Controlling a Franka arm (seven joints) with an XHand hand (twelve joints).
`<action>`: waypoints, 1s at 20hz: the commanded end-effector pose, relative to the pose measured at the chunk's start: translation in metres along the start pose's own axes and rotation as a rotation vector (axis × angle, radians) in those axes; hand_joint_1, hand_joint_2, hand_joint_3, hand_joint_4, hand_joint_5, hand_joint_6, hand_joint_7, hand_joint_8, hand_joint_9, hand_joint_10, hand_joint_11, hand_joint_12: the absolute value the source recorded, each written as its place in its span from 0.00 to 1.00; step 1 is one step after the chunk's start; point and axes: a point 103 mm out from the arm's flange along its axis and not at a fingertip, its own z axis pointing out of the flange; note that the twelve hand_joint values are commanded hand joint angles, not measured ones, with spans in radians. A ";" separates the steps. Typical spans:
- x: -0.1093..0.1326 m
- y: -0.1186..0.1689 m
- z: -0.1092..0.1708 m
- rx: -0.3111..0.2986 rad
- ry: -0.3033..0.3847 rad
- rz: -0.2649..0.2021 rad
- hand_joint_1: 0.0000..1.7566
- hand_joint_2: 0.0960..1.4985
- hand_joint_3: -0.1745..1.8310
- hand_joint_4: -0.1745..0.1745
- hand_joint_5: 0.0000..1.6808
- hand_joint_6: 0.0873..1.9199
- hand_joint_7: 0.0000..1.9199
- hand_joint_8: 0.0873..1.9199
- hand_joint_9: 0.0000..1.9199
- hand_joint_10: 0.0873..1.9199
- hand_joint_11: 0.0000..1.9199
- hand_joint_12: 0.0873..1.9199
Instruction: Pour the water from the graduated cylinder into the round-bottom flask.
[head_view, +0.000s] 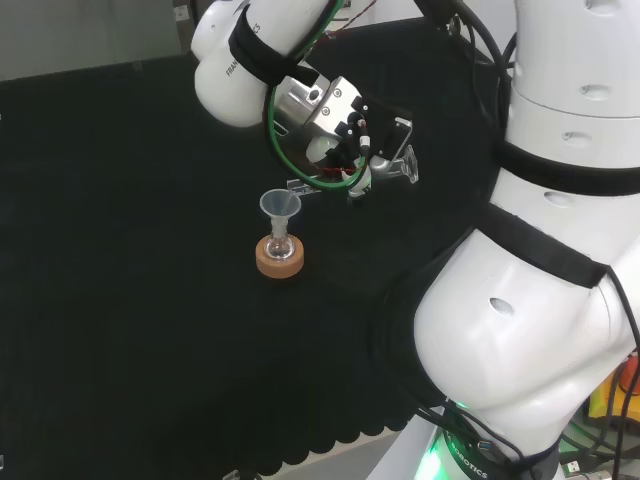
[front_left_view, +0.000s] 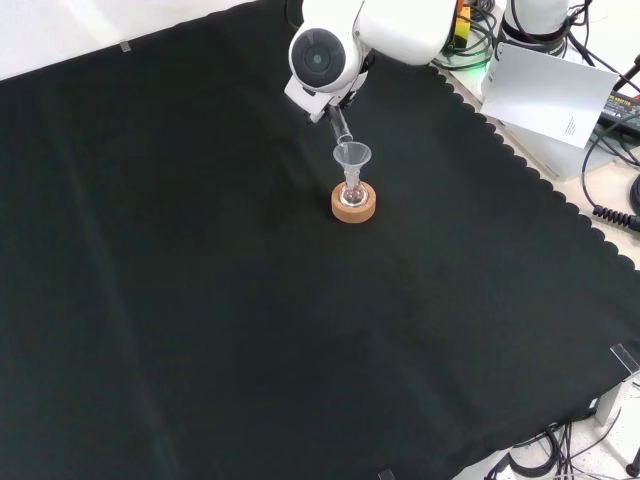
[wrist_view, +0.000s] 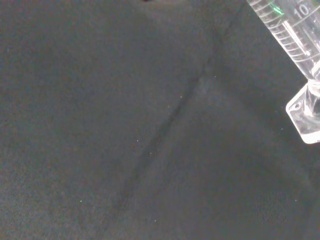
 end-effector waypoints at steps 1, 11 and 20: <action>0.000 0.000 -0.003 0.010 -0.014 0.008 0.64 0.74 0.08 0.21 0.58 0.52 0.66 0.11 0.77 0.00 0.71 0.33; 0.002 -0.003 -0.004 0.001 -0.057 0.023 0.64 0.74 0.08 0.20 0.58 0.52 0.66 0.11 0.77 0.00 0.71 0.33; 0.004 -0.002 -0.006 0.000 -0.048 0.025 0.64 0.74 0.08 0.20 0.58 0.52 0.66 0.11 0.77 0.00 0.71 0.33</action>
